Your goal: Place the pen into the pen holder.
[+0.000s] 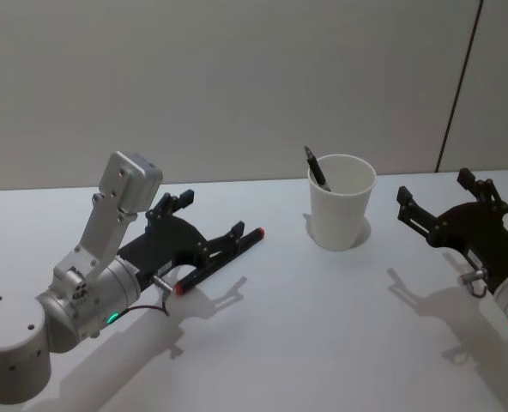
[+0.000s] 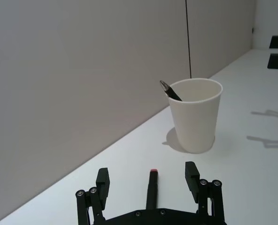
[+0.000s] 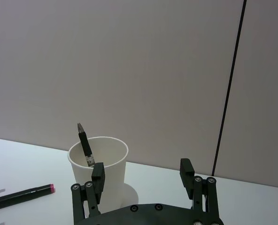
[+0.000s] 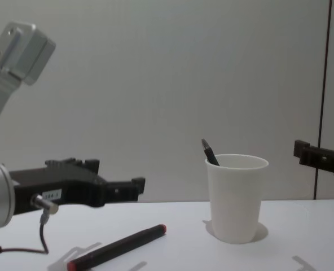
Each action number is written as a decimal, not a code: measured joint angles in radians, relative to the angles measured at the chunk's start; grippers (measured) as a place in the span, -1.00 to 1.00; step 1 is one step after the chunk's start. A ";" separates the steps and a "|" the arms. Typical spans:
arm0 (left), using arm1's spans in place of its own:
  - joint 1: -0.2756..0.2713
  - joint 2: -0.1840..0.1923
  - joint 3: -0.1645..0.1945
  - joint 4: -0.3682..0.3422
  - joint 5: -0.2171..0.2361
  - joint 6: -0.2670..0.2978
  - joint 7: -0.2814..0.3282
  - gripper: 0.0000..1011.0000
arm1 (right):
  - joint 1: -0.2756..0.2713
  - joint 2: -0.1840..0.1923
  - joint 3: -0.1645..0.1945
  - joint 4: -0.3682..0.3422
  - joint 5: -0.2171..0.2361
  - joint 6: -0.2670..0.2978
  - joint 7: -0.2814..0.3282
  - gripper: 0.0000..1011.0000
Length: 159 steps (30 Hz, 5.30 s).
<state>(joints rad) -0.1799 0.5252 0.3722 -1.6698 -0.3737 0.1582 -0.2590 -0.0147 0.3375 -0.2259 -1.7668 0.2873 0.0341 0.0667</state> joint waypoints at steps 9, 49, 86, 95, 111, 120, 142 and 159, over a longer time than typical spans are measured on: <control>-0.002 0.018 -0.004 0.013 -0.002 0.071 -0.072 0.98 | 0.000 0.000 0.000 0.000 0.000 0.000 0.000 0.98; -0.049 -0.002 -0.001 0.151 -0.021 0.181 -0.178 0.98 | 0.000 0.000 0.000 0.000 0.000 0.000 0.000 0.98; -0.067 -0.012 0.004 0.181 0.011 0.210 -0.170 0.57 | 0.000 0.000 0.000 0.000 0.000 0.000 0.000 0.98; -0.068 -0.013 0.004 0.182 0.012 0.212 -0.169 0.12 | 0.000 0.000 0.000 0.000 0.000 0.000 0.000 0.98; -0.069 -0.013 0.004 0.183 0.014 0.214 -0.168 -0.24 | 0.000 0.000 0.000 0.000 0.000 0.000 0.000 0.98; -0.065 -0.012 0.004 0.181 0.012 0.213 -0.165 -0.38 | 0.000 0.000 0.000 0.000 0.000 0.000 0.000 0.98; -0.045 0.001 -0.002 0.161 -0.034 0.177 -0.159 -0.63 | 0.000 0.000 0.000 0.000 0.000 0.000 0.000 0.98; -0.024 0.029 -0.028 0.107 -0.083 0.052 -0.166 -0.63 | 0.000 0.000 0.000 0.000 0.000 0.000 0.000 0.98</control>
<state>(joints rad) -0.2035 0.5546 0.3443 -1.5629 -0.4570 0.2100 -0.4252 -0.0147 0.3375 -0.2258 -1.7668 0.2874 0.0340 0.0667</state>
